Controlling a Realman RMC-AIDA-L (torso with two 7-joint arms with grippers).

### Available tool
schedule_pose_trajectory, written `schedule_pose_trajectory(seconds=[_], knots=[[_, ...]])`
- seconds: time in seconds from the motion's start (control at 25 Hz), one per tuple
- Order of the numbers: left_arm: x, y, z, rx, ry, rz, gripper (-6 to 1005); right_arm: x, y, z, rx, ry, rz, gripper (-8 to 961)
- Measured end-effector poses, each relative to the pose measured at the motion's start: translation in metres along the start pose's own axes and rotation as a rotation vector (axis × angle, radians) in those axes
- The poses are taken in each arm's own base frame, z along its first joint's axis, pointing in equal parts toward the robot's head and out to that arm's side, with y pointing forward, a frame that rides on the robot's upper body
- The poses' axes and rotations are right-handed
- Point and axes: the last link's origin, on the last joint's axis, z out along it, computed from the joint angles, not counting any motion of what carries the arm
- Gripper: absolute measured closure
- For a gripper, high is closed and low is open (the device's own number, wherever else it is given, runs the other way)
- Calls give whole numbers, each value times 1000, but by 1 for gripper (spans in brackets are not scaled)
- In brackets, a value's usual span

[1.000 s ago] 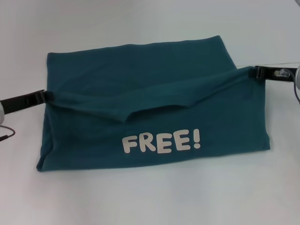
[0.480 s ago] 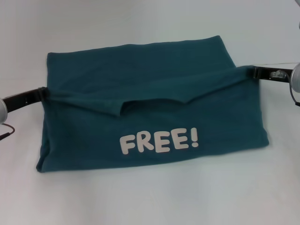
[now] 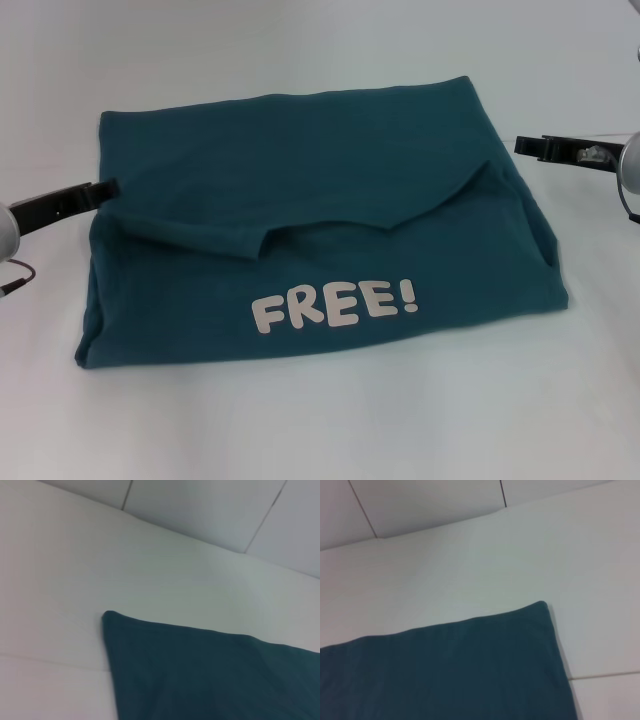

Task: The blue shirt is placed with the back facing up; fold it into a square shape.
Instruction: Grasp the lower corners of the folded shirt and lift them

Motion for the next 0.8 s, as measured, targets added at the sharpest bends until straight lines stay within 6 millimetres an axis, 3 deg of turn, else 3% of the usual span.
schedule_pose_trajectory(seconds=[0.12,0.16,0.24,0.4,0.48,0.8], knots=[[4,6,-3,-61,-25,30,480,4,0,-2,-20,21,-1,569],[4,6,-3,-61,-25,30,410,4,0,-4,-34,31,-4,318],[8,9,-11,-127,-58,48,270,4,-1,-7,-47,43,-9,242],[14,6,-31,-209,-98,19,207,3,-6,-30,-127,97,-38,91],[18,-1,-55,-248,-169,-35,175,3,-8,-36,-143,107,-46,68],[2,-16,-90,-154,-455,-79,83,-2,-9,-73,-216,161,-95,20]])
